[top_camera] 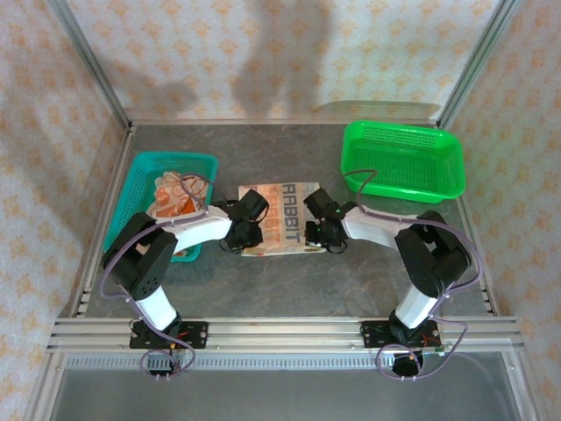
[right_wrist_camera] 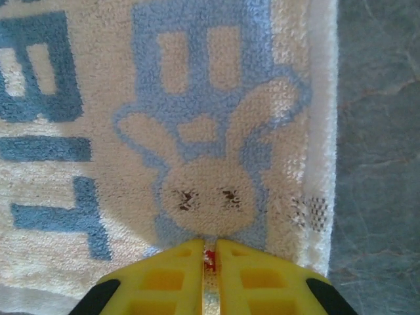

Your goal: Fold and stack the towels

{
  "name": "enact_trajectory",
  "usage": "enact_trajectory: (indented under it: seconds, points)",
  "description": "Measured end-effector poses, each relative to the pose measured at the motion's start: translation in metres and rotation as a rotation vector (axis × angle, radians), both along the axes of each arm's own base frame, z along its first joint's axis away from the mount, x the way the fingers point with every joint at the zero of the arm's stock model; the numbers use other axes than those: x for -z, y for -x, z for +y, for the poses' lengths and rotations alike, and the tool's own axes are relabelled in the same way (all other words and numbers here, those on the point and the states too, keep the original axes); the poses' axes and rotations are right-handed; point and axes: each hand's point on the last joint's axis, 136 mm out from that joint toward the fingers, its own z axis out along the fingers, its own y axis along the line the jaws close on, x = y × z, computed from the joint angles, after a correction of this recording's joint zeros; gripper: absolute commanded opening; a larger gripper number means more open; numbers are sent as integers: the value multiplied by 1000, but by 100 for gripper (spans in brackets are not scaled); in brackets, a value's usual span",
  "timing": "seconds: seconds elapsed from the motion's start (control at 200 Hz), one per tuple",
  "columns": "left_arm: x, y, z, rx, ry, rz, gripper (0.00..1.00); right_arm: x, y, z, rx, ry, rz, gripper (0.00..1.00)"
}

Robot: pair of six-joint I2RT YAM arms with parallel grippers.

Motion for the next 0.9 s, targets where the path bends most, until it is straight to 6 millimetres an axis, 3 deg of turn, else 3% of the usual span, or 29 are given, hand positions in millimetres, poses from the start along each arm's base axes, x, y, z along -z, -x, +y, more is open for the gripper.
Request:
enact_trajectory:
  seconds: [0.18,0.445,0.58,0.641,0.711,0.901]
  points:
    - [1,20,-6,52,8,-10,14,0,23,-9,11,-18,4,11]
    - [0,69,-19,140,16,7,13,0,83,-10,-38,-7,34,11]
    - [-6,81,-13,138,9,26,8,-14,83,-12,-26,-11,6,8]
    - [-13,79,-11,134,1,25,3,-23,78,-10,-29,-6,-13,0]
    - [-26,69,-15,139,4,6,0,-35,68,-4,-38,-7,-40,0]
    - [-68,9,-27,92,51,-103,0,-65,22,13,-30,-20,-126,0]
